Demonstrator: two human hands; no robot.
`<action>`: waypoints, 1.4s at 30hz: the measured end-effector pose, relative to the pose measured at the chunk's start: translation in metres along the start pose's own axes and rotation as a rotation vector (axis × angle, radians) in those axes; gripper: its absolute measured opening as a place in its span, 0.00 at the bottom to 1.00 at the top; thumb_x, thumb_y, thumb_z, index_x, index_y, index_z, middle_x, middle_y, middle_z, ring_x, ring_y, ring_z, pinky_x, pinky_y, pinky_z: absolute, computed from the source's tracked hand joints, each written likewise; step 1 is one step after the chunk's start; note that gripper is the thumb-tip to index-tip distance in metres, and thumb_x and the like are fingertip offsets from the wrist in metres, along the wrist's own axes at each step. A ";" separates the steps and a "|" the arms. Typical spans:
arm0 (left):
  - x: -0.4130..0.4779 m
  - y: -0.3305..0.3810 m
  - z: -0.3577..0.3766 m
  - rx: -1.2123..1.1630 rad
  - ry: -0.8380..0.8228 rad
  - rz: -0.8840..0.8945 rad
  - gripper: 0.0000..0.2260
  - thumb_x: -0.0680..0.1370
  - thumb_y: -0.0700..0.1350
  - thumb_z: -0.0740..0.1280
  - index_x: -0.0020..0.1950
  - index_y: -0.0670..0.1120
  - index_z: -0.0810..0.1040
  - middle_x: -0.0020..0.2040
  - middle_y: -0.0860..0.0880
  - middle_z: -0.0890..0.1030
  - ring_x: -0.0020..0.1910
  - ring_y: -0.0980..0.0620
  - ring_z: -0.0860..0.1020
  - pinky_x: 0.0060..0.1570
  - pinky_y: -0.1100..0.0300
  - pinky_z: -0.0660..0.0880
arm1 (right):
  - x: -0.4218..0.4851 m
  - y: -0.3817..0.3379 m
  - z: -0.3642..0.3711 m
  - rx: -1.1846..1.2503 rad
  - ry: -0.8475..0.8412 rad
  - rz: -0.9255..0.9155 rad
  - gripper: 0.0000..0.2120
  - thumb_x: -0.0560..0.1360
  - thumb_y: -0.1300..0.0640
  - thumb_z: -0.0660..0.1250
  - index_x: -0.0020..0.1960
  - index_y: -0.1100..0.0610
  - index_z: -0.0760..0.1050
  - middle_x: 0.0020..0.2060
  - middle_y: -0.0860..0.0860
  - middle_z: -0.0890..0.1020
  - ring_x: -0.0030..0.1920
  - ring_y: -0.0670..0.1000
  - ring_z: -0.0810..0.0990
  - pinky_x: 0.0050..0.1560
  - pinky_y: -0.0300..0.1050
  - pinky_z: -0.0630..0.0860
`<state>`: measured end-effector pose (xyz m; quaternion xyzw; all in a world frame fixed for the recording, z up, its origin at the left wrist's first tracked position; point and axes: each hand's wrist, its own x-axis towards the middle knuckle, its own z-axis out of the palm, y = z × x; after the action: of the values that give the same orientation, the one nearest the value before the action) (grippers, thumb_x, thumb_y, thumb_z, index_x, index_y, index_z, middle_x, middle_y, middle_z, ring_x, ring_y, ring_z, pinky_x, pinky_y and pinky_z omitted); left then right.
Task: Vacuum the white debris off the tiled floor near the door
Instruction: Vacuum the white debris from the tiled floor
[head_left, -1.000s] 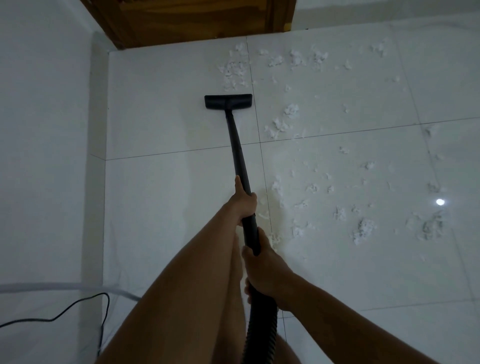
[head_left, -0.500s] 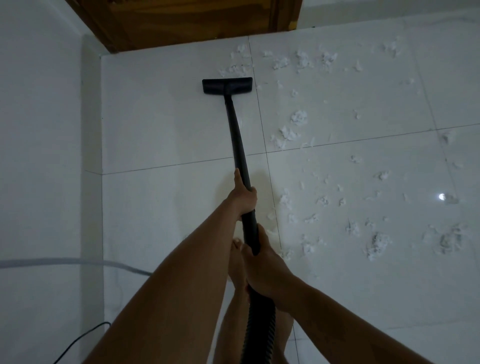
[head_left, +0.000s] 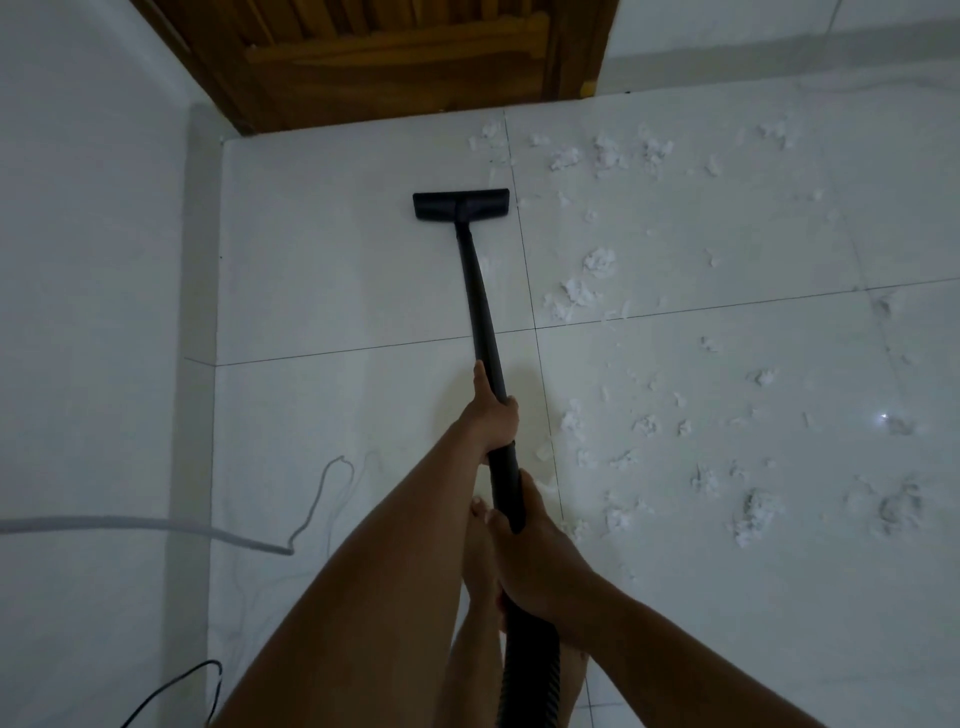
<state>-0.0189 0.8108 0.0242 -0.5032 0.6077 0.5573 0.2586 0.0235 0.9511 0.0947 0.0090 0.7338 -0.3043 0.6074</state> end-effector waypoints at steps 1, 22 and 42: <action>-0.004 -0.001 0.002 -0.001 -0.001 -0.007 0.33 0.86 0.50 0.54 0.79 0.62 0.31 0.59 0.44 0.75 0.49 0.44 0.79 0.56 0.43 0.80 | -0.006 0.000 -0.001 0.014 -0.010 0.003 0.29 0.86 0.46 0.57 0.80 0.33 0.46 0.45 0.56 0.80 0.27 0.48 0.78 0.28 0.41 0.78; 0.064 0.041 -0.047 -0.017 0.011 0.034 0.33 0.86 0.49 0.54 0.79 0.61 0.31 0.57 0.46 0.73 0.42 0.48 0.78 0.49 0.49 0.80 | 0.058 -0.063 -0.009 -0.009 0.014 -0.029 0.31 0.86 0.48 0.55 0.81 0.33 0.41 0.48 0.58 0.82 0.27 0.48 0.79 0.26 0.39 0.76; 0.098 0.071 -0.086 -0.029 0.030 0.046 0.33 0.86 0.48 0.55 0.79 0.61 0.32 0.57 0.48 0.70 0.44 0.49 0.77 0.40 0.54 0.77 | 0.085 -0.117 -0.010 -0.018 0.020 -0.046 0.32 0.86 0.50 0.55 0.82 0.37 0.40 0.42 0.53 0.78 0.27 0.47 0.77 0.22 0.36 0.72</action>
<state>-0.0967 0.6892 -0.0103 -0.5010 0.6148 0.5642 0.2296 -0.0518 0.8303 0.0702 -0.0102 0.7427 -0.3113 0.5928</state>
